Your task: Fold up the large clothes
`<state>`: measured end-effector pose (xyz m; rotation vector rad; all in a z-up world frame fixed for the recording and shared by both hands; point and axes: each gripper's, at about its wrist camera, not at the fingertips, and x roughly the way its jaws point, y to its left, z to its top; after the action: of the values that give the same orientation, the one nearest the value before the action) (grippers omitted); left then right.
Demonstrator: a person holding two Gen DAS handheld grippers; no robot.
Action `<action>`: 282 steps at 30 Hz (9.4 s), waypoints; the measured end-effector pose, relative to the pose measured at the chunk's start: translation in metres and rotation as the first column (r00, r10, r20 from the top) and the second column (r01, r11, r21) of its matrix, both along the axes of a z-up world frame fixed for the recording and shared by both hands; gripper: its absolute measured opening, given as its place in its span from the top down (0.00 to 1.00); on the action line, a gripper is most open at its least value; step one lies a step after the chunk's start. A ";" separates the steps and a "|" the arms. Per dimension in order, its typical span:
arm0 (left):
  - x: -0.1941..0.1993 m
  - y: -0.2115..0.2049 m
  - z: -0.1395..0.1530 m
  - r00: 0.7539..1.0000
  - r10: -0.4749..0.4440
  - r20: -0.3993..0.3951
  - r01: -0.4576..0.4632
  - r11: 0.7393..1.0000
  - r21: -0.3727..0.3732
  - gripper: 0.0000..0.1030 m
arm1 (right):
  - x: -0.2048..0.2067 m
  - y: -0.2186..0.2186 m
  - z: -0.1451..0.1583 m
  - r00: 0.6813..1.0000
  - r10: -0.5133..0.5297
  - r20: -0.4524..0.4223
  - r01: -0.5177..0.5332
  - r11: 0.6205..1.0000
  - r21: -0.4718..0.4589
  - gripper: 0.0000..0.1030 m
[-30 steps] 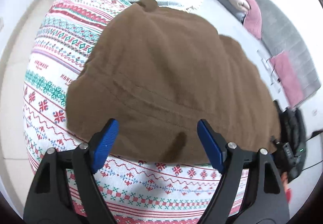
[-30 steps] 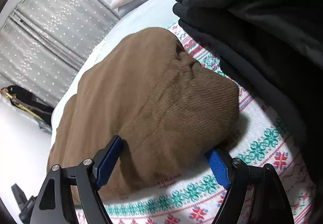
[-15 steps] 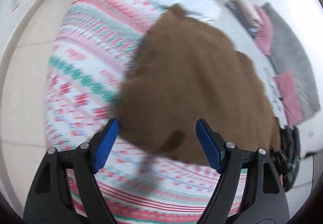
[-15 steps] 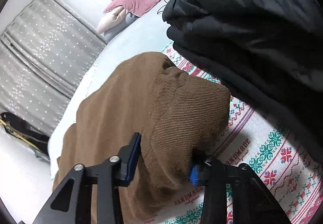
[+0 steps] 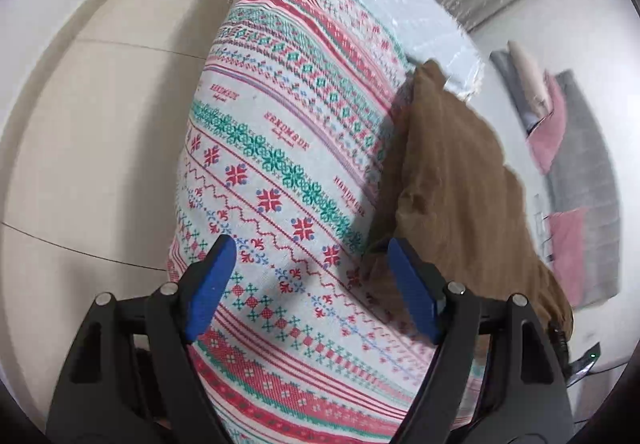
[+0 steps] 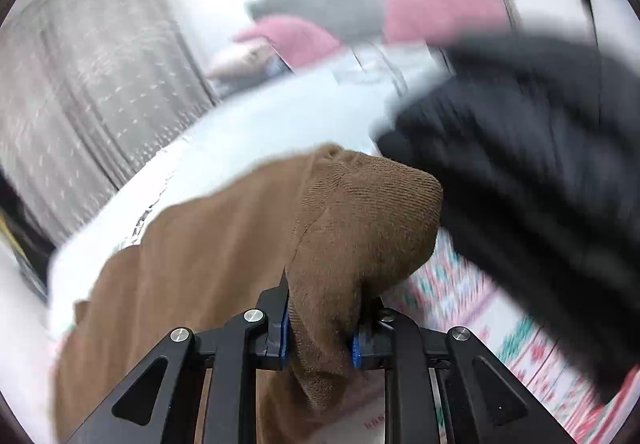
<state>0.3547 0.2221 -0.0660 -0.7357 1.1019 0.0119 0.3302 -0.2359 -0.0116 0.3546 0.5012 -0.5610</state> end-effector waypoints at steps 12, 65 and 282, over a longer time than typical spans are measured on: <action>-0.006 0.041 0.022 0.989 0.114 0.093 -0.099 0.983 -0.157 0.23 | 0.037 0.307 0.013 0.804 0.557 -0.207 -0.505 0.456 -0.733 0.82; 0.027 -0.093 0.021 0.954 -0.249 0.166 0.241 0.968 0.070 0.62 | -0.038 0.268 -0.080 0.716 0.536 -0.447 -0.657 0.300 -0.692 0.64; 0.021 -0.161 0.083 0.849 -0.394 0.351 0.384 0.918 0.102 0.72 | 0.075 0.084 0.045 0.662 0.750 -0.011 -0.737 0.653 0.174 0.61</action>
<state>0.3754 0.0607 0.0172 -0.4513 0.8707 -0.4415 0.4048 -0.1516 0.0334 0.2395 0.7200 0.2849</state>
